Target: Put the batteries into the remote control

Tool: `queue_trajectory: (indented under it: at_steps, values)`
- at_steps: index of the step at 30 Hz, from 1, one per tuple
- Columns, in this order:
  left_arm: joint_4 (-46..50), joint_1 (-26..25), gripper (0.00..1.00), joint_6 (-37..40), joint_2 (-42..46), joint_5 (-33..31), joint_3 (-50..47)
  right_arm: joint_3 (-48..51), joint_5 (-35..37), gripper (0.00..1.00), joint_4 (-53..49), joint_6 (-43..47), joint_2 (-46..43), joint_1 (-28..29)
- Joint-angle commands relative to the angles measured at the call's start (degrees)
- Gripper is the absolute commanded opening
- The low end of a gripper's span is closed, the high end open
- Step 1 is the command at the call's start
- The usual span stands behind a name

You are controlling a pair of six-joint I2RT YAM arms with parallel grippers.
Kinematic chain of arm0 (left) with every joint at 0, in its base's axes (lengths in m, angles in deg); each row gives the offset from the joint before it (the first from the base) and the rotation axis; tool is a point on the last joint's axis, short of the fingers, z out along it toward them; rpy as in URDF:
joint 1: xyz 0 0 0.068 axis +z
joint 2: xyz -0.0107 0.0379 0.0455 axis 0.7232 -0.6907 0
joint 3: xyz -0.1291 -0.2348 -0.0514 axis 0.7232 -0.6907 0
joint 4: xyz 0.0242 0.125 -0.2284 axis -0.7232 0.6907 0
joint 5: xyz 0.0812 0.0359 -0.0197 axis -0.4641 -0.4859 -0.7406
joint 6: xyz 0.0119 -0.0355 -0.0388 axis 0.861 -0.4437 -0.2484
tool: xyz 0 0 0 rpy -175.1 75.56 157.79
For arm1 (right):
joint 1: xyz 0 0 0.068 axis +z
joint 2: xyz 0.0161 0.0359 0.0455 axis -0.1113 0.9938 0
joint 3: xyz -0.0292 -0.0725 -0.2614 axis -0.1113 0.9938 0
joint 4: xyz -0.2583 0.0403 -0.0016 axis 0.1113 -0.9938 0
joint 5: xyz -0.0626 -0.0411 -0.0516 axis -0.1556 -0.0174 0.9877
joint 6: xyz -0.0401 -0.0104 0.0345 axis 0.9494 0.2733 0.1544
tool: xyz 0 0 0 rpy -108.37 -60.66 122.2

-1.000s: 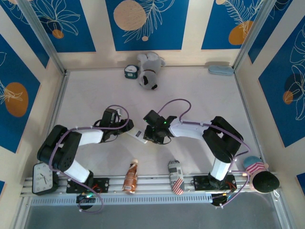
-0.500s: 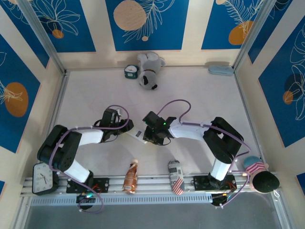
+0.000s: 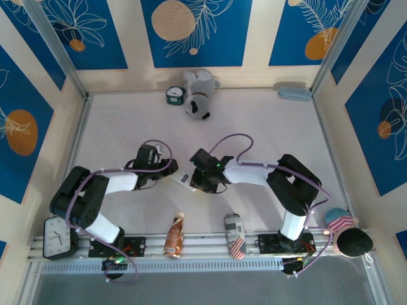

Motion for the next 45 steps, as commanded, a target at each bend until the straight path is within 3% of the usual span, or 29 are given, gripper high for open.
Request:
queue_trajectory:
  at_steps: [1, 7, 18, 25, 33, 40, 45]
  values:
    - [-0.2, -0.5, 0.43, -0.8, -1.2, 1.1, -0.4, 0.0, -1.3, 0.27, 0.6, -1.0, 0.8, -0.2]
    - [-0.7, -0.6, 0.43, -1.1, -1.6, 1.4, -0.5, -1.7, -1.6, 0.21, 0.5, 0.4, 1.3, -0.1]
    - [-1.9, -1.0, 0.43, -1.6, -1.7, 2.1, -0.6, -4.8, -4.1, 0.21, 4.6, 2.0, 4.0, -0.2]
    - [1.6, -0.9, 0.43, 0.3, 0.2, 0.3, 0.2, -5.6, -3.9, 0.26, 3.1, 3.7, 3.3, -0.1]
    - [6.8, -0.4, 0.44, 3.9, 2.6, -2.9, 1.8, 0.9, -2.3, 0.36, 1.6, 5.1, -3.7, -0.1]
    - [11.0, 0.1, 0.55, 5.1, 4.3, -4.9, 3.6, 3.1, -0.3, 0.48, -1.7, 12.8, -9.7, -0.6]
    - [16.7, 0.7, 0.81, 5.9, 8.3, -6.4, 5.5, 2.1, -2.4, 0.67, -1.6, 28.3, -10.4, -1.6]
